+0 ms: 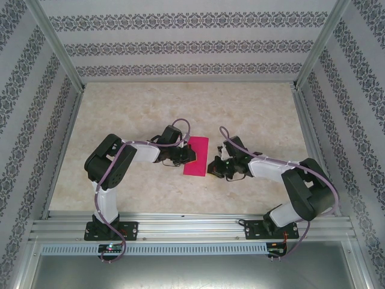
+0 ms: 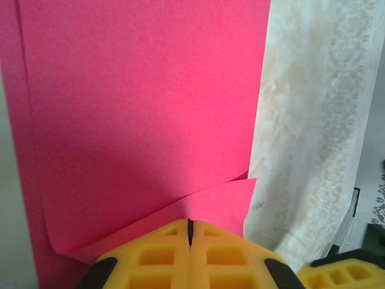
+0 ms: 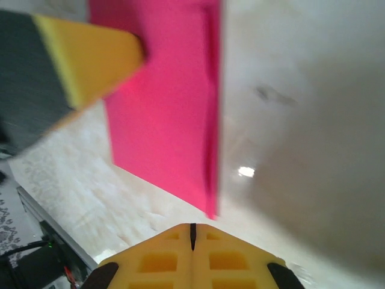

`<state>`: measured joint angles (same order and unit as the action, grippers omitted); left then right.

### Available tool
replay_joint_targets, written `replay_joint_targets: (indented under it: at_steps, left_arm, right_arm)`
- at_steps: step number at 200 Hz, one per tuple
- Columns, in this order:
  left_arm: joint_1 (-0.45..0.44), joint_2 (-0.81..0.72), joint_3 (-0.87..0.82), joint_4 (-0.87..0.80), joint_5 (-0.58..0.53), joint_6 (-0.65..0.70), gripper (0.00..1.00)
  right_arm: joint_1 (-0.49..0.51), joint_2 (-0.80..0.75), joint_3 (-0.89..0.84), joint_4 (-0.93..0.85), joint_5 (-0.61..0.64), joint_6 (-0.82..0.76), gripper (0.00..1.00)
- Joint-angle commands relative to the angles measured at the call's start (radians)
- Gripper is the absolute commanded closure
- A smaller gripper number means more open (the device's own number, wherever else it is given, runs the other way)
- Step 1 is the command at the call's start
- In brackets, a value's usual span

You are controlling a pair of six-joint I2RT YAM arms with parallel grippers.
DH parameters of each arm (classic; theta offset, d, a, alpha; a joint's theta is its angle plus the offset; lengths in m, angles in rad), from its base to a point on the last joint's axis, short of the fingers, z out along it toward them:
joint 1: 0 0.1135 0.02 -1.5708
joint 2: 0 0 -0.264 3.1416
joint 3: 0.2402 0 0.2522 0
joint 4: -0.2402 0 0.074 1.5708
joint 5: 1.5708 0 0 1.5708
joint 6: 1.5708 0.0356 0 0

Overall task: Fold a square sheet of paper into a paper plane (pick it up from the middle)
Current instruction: Fold the triangle a second time at the center of the table.

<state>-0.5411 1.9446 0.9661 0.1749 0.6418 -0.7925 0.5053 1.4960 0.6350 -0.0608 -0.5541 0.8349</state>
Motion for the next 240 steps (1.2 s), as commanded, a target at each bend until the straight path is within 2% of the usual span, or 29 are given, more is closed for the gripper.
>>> replay_joint_targets:
  at_steps: [1,32,73,126,240]
  left_arm:
    - [0.020,0.053,-0.021,-0.059,-0.061,0.006,0.96]
    - [0.021,0.053,-0.020,-0.057,-0.055,0.005,0.96]
    - [0.020,0.049,-0.014,-0.061,-0.044,0.009,0.96]
    - [0.030,0.021,0.007,-0.096,-0.073,0.051,0.94]
    - [0.144,0.022,0.042,-0.128,-0.052,0.088,0.89]
  right_arm:
    - [0.033,0.032,0.077,-0.020,0.019,-0.001,0.98]
    - [0.054,0.146,0.137,0.012,0.001,0.005,0.98]
    - [0.040,0.213,0.085,0.033,0.013,-0.005,0.99]
    - [0.023,0.215,-0.023,0.036,0.037,-0.026,1.00]
    - [0.018,0.214,-0.042,0.033,0.016,-0.046,1.00]
